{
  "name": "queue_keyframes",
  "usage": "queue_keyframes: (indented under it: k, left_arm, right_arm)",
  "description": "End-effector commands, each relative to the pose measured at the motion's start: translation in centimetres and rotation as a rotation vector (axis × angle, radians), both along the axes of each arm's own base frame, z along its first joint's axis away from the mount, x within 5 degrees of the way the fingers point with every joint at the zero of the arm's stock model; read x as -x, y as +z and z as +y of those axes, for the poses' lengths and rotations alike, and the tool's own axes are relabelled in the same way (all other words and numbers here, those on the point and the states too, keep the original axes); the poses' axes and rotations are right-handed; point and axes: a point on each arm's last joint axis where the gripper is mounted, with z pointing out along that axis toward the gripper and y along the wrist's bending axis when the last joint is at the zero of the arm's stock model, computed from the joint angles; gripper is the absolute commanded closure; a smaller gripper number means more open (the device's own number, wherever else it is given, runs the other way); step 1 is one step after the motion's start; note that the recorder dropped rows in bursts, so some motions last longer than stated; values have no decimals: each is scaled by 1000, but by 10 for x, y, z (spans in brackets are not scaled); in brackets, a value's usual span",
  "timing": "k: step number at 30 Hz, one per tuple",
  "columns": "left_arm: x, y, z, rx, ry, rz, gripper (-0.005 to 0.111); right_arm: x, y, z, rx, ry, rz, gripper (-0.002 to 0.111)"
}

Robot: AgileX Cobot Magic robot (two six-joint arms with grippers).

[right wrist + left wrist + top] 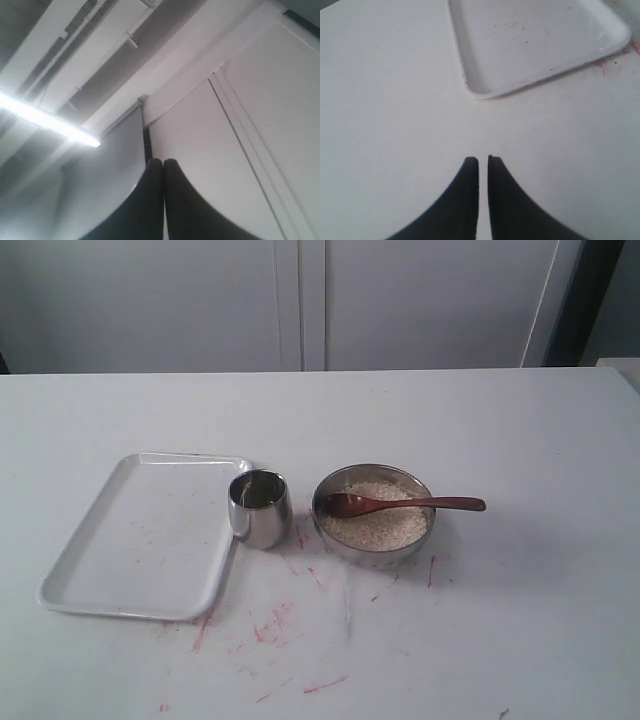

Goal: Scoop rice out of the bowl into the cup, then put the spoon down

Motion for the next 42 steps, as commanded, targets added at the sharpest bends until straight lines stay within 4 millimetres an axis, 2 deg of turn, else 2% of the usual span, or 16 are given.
queue_keyframes:
  k: [1,4,9,14,15,18,19,20,26,30,33,34,36,40,42]
  left_arm:
    - [1,-6,0,5,-2,45,92]
    - [1,-6,0,5,-2,45,92]
    - [1,-6,0,5,-2,45,92]
    - [1,-6,0,5,-2,45,92]
    - [1,-6,0,5,-2,45,92]
    - [1,-6,0,5,-2,45,92]
    - [1,-6,0,5,-2,45,92]
    - [1,-6,0,5,-2,45,92]
    - [1,-6,0,5,-2,45,92]
    - [1,-6,0,5,-2,45,92]
    - [1,-6,0,5,-2,45,92]
    - [1,-6,0,5,-2,45,92]
    - [1,-6,0,5,-2,45,92]
    - [1,-6,0,5,-2,45,92]
    - [1,-6,0,5,-2,45,92]
  right_arm:
    - [32,35,-4,33,-168,42,108]
    - [34,62,-12,7,-150,83,108]
    - [14,105,-26,5,-207,228,108]
    - [-6,126,-35,41,-327,387,108]
    - [-19,129,-36,76,-347,482,108]
    - [-41,133,-32,173,-327,607,108]
    - [-51,133,-28,221,-303,649,108]
    - [-69,133,-22,312,-281,718,108]
    - [-118,132,-1,531,-209,871,108]
    - [-161,121,15,728,-224,991,108]
    - [-199,101,32,956,-235,1101,108]
    - [-206,97,35,996,-228,1120,108]
    - [-235,80,50,1158,-205,1185,108]
    - [-259,63,63,1299,-191,1229,108]
    - [-276,48,69,1416,-175,1277,108]
